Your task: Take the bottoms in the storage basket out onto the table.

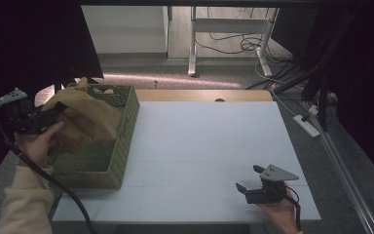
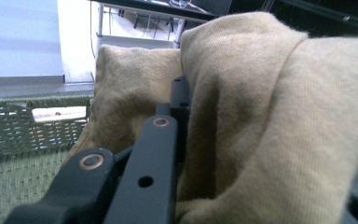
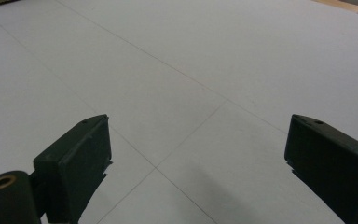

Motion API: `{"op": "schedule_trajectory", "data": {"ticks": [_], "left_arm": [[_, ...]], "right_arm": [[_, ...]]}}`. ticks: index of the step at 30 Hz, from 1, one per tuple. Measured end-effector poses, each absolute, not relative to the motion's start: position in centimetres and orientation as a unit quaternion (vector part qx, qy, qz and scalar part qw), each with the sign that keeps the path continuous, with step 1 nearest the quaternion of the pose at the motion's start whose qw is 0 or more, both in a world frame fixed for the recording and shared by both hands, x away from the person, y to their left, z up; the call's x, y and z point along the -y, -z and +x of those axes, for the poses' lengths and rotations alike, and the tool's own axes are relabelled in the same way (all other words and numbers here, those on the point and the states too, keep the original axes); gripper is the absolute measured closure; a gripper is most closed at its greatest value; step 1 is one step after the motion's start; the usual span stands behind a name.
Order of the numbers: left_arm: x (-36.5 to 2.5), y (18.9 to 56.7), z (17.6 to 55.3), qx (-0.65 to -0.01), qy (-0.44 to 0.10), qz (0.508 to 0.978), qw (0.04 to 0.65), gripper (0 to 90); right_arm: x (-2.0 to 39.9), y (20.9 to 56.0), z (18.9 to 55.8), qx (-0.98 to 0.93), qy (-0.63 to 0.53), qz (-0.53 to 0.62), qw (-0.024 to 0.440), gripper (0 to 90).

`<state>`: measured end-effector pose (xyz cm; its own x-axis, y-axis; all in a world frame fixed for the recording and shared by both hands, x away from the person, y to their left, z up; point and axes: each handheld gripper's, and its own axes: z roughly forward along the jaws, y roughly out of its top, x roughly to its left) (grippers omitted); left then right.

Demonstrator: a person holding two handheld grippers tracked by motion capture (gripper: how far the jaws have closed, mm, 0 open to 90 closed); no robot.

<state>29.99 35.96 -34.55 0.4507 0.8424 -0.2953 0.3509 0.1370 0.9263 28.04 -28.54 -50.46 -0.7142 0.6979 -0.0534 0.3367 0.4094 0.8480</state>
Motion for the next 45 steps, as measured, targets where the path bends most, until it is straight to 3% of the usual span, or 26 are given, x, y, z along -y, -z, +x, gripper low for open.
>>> {"op": "schedule_trajectory", "data": {"ticks": [45], "left_arm": [[-31.3,31.8,30.2,-0.414,-0.184,0.633,0.628,84.2]], "right_arm": [[28.7,50.5,27.9,-0.814,-0.44,0.318,0.207,7.4]]}}
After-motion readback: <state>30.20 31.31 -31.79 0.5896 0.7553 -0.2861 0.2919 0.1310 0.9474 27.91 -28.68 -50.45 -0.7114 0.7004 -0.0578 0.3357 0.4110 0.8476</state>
